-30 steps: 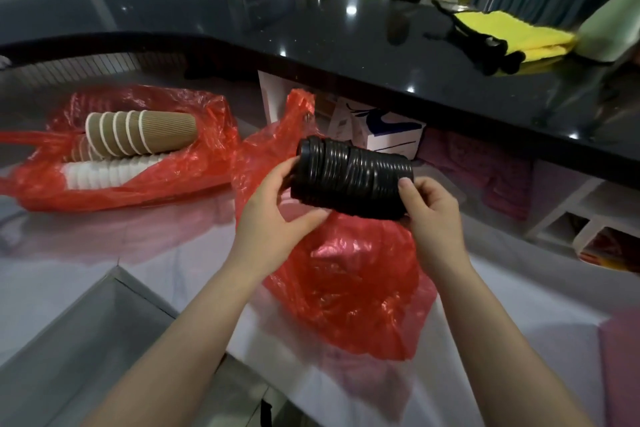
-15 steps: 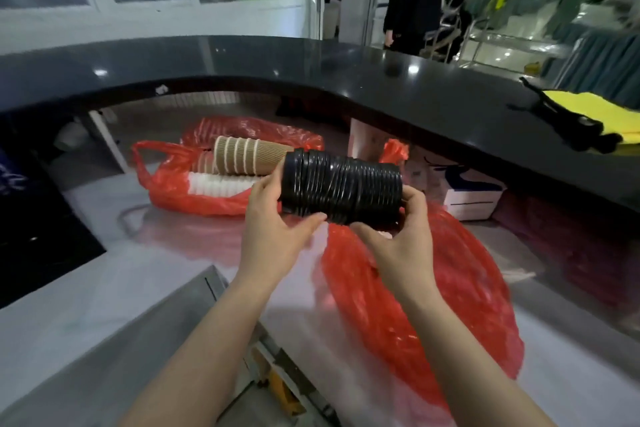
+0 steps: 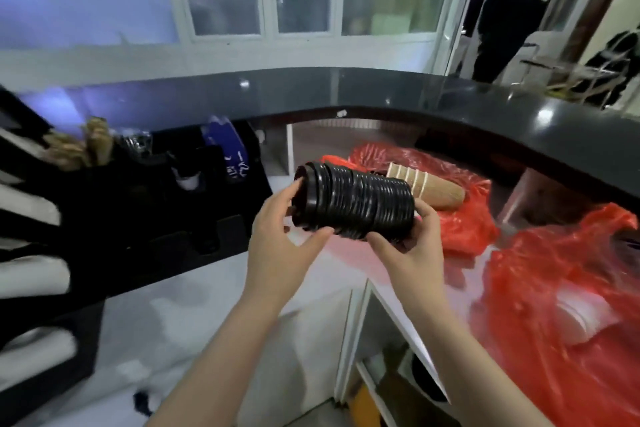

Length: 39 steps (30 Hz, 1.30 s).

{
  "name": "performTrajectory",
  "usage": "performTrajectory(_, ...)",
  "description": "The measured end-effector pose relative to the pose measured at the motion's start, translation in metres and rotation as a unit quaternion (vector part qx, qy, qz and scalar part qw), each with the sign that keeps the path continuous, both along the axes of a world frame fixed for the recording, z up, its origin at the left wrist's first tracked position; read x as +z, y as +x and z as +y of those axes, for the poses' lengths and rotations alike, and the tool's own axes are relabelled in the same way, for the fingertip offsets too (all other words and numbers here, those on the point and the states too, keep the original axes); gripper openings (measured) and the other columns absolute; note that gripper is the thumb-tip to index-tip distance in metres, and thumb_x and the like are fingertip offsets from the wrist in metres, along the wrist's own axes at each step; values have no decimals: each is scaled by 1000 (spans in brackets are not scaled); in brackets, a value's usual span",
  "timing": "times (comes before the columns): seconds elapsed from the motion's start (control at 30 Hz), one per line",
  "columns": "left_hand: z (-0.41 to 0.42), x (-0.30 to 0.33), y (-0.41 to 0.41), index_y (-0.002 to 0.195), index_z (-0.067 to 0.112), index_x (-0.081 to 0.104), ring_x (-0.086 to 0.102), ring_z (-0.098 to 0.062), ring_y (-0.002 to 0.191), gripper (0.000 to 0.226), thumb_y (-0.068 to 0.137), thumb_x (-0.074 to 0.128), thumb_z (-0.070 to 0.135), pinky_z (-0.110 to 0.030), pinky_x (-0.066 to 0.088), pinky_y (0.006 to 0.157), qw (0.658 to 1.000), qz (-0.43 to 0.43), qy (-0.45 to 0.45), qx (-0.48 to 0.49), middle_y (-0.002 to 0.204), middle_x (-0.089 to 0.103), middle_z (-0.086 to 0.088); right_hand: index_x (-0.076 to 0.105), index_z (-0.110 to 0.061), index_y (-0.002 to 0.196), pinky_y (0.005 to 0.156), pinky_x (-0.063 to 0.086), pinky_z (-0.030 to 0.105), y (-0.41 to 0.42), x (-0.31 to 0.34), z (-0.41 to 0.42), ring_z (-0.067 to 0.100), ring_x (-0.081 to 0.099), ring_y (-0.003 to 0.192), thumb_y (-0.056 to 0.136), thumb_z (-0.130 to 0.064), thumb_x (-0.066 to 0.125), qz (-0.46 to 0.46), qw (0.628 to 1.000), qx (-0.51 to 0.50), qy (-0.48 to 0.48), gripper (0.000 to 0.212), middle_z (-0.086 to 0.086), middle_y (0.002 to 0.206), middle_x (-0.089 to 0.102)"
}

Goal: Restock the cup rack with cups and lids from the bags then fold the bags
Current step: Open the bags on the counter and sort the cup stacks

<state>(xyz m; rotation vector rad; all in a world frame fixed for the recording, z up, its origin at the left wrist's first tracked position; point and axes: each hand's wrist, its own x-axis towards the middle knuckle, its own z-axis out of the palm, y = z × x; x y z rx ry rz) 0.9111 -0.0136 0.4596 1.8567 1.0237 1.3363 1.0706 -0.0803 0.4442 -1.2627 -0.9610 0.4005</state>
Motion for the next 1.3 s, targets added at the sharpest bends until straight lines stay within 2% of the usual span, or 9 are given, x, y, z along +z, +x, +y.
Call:
performTrajectory(0.13, 20, 6, -52, 124, 39, 50, 46, -9, 123, 60, 74, 76, 17, -35, 39, 106, 999, 5, 29, 16, 129, 53, 20, 31, -37, 140, 84, 52, 21, -35, -7, 33, 10, 65, 101, 74, 7, 73, 50, 994, 91, -20, 90, 3, 117, 63)
performTrajectory(0.37, 65, 7, -101, 118, 45, 50, 37, 7, 131, 77, 77, 47, -20, -32, 38, 109, 999, -18, -16, -46, 138, 42, 29, 38, -20, 136, 83, 52, 25, -76, -23, 95, 13, 58, 101, 71, 15, 71, 8, 981, 176, -76, 81, 5, 130, 50)
performTrajectory(0.5, 95, 9, -107, 117, 45, 50, 36, 7, 132, 75, 78, 47, -18, -27, 41, 106, 999, -20, -11, -30, 141, 41, 25, 38, -30, 132, 86, 55, 34, -80, -23, 135, 22, 56, 113, 71, 17, 68, 7, 975, 207, -84, 82, 1, 128, 50)
performTrajectory(0.63, 125, 8, -102, 121, 41, 51, 37, 3, 132, 71, 79, 50, -16, -29, 44, 104, 1000, -7, -2, -1, 142, 41, 22, 45, -43, 119, 88, 55, 37, -75, -24, 173, 22, 60, 108, 69, 18, 66, -9, 966, 244, -89, 81, -4, 119, 58)
performTrajectory(0.83, 155, -7, -89, 126, 34, 51, 35, 2, 133, 68, 78, 52, -14, -27, 43, 103, 999, 40, -1, 37, 139, 39, 24, 44, -22, 132, 98, 48, 47, -68, -44, 222, 22, 59, 112, 67, 10, 77, -10, 961, 246, -125, 79, 0, 123, 59)
performTrajectory(0.9, 163, -11, -85, 126, 36, 51, 34, 3, 133, 69, 78, 53, -14, -22, 42, 101, 997, 49, -5, 53, 138, 39, 26, 44, -19, 132, 99, 47, 42, -65, -51, 234, 17, 58, 112, 66, 8, 78, -32, 959, 248, -136, 79, 0, 122, 59)
performTrajectory(1.03, 171, -16, -82, 123, 42, 49, 33, 6, 132, 71, 79, 53, -14, -12, 41, 96, 994, 63, -9, 86, 137, 39, 28, 41, -29, 127, 82, 41, 8, -59, -60, 250, -8, 55, 96, 65, 0, 82, -88, 950, 258, -156, 79, -11, 114, 59)
performTrajectory(1.13, 174, -19, -81, 120, 47, 47, 34, 6, 131, 73, 79, 54, -13, -9, 40, 94, 992, 72, -11, 105, 137, 39, 28, 44, -25, 128, 78, 38, 3, -57, -67, 258, -11, 53, 97, 64, -6, 83, -113, 945, 260, -165, 77, -13, 113, 58)
performTrajectory(1.3, 175, -27, -80, 119, 47, 47, 35, 3, 132, 75, 77, 54, -15, -18, 40, 97, 990, 74, -12, 122, 137, 41, 24, 44, -23, 132, 96, 45, 34, -62, -77, 263, 16, 53, 112, 60, -14, 85, -159, 936, 248, -190, 83, 0, 118, 57)
